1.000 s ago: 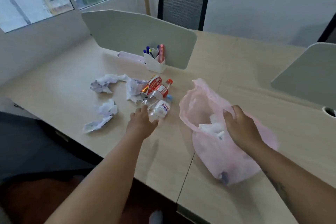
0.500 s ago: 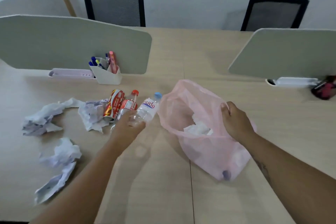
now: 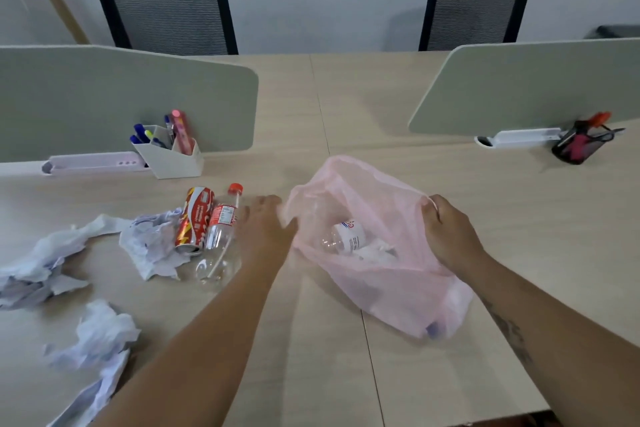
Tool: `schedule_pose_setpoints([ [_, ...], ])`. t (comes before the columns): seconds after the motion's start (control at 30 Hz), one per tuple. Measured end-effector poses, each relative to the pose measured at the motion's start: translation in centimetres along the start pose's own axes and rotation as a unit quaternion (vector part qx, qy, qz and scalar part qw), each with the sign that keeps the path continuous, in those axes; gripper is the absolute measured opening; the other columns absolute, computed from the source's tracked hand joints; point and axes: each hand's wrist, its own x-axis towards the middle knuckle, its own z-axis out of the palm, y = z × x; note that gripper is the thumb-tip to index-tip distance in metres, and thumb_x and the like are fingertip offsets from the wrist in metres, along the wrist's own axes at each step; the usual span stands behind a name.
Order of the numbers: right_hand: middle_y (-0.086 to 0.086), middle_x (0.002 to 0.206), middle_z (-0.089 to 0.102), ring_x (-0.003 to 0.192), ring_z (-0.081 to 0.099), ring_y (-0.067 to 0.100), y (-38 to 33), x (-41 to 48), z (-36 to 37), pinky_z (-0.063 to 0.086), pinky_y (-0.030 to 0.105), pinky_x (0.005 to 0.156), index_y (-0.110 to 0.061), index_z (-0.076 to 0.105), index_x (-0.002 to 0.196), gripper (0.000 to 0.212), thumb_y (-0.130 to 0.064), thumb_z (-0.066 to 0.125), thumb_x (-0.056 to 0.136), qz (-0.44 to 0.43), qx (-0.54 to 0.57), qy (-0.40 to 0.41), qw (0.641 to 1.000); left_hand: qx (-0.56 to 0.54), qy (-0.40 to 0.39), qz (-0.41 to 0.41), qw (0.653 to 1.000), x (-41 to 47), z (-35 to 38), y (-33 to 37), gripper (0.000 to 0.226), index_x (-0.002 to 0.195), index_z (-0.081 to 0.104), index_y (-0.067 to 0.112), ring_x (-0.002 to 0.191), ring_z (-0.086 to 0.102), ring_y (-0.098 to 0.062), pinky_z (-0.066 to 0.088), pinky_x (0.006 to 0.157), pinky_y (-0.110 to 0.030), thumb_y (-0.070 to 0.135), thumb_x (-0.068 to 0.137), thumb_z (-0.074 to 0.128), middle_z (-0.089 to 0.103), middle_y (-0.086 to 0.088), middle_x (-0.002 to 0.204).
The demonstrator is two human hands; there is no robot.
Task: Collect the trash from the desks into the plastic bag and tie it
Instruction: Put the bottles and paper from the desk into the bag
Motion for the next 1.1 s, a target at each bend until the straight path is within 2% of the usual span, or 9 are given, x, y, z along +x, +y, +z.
schedule_pose_setpoints([
  [0.1,0.004,0.081,0.058,0.084,0.055,0.031,0.2,-0.1,1.5,0.038,0.036,0.070,-0.015,0.052,0.096,0.032,-0.036,0.028,0.102,0.000,-0.007,-0.023,1.000,0.130,-0.049,-0.164,0.977,0.0,-0.8,-5.6,0.083,0.144,0.027,0.022,0.132,0.032,-0.039,0.031,0.107,-0.054,0.044,0.076,0.070,0.032,-0.010,0.148],
  [0.17,0.005,0.086,0.058,0.087,0.056,0.032,0.2,-0.1,2.3,0.039,0.036,0.073,-0.014,0.054,0.104,0.037,-0.039,0.027,0.102,-0.005,-0.016,-0.037,0.999,0.148,-0.083,-0.193,0.966,-0.6,-0.8,-8.2,0.092,0.145,0.019,0.018,0.126,0.040,-0.041,0.042,0.097,-0.055,0.040,0.075,0.073,0.038,-0.014,0.141],
  [0.3,0.001,0.076,0.056,0.084,0.057,0.033,-0.1,0.3,2.3,0.042,0.038,0.072,-0.015,0.051,0.092,0.035,-0.039,0.028,0.102,-0.023,-0.026,-0.038,0.999,-0.029,-0.078,-0.097,0.992,-0.6,-0.9,-8.9,0.086,0.137,0.032,0.017,0.108,0.056,-0.032,0.050,0.084,-0.042,0.028,0.067,0.081,0.053,-0.008,0.122],
  [0.37,0.002,0.073,0.053,0.080,0.055,0.034,-0.5,1.0,1.6,0.043,0.039,0.071,-0.013,0.049,0.086,0.036,-0.038,0.028,0.102,-0.022,-0.036,-0.019,0.999,-0.165,-0.117,-0.069,0.977,0.2,-2.4,-7.2,0.074,0.124,0.044,0.018,0.097,0.061,-0.026,0.057,0.073,-0.043,0.027,0.063,0.084,0.056,-0.002,0.114],
  [0.47,0.007,0.072,0.052,0.075,0.052,0.035,-0.9,2.1,0.2,0.042,0.039,0.066,-0.010,0.044,0.081,0.037,-0.036,0.029,0.101,-0.004,-0.055,0.028,0.998,-0.235,-0.205,-0.026,0.950,1.8,-5.0,-4.2,0.051,0.109,0.056,0.023,0.086,0.065,-0.019,0.058,0.064,-0.034,0.029,0.067,0.085,0.061,0.001,0.111],
  [0.67,0.016,0.087,0.058,0.082,0.054,0.036,-0.1,3.2,-2.2,0.043,0.039,0.072,-0.011,0.048,0.082,0.036,-0.036,0.029,0.101,0.058,-0.031,0.092,0.994,-0.265,-0.335,-0.004,0.904,3.7,-9.1,-0.7,0.057,0.102,0.066,0.022,0.084,0.069,-0.023,0.049,0.065,-0.031,0.046,0.052,0.079,0.074,-0.007,0.097],
  [0.77,0.014,0.084,0.056,0.082,0.054,0.036,0.0,3.3,-3.1,0.042,0.039,0.071,-0.016,0.044,0.075,0.034,-0.035,0.031,0.100,0.070,-0.024,0.113,0.991,-0.297,-0.397,-0.037,0.868,4.8,-9.9,0.1,0.045,0.107,0.069,0.013,0.082,0.059,-0.025,0.047,0.062,-0.028,0.032,0.069,0.083,0.069,-0.019,0.096],
  [0.9,0.013,0.082,0.059,0.079,0.054,0.036,-0.5,3.0,-3.1,0.046,0.040,0.070,-0.016,0.047,0.077,0.034,-0.037,0.032,0.099,0.048,-0.025,0.112,0.992,-0.287,-0.496,-0.050,0.818,5.1,-8.3,1.9,0.039,0.114,0.068,0.009,0.063,0.059,-0.014,0.046,0.055,-0.026,0.025,0.080,0.077,0.064,-0.010,0.085],
  [1.1,0.007,0.076,0.055,0.074,0.053,0.030,-0.8,2.7,-3.4,0.040,0.035,0.062,-0.009,0.051,0.083,0.032,-0.028,0.032,0.099,0.058,0.054,0.112,0.991,-0.276,-0.512,-0.024,0.813,3.5,-3.5,5.5,0.035,0.117,0.065,0.012,0.086,0.060,-0.021,0.047,0.070,-0.031,0.022,0.085,0.074,0.067,-0.004,0.103],
])
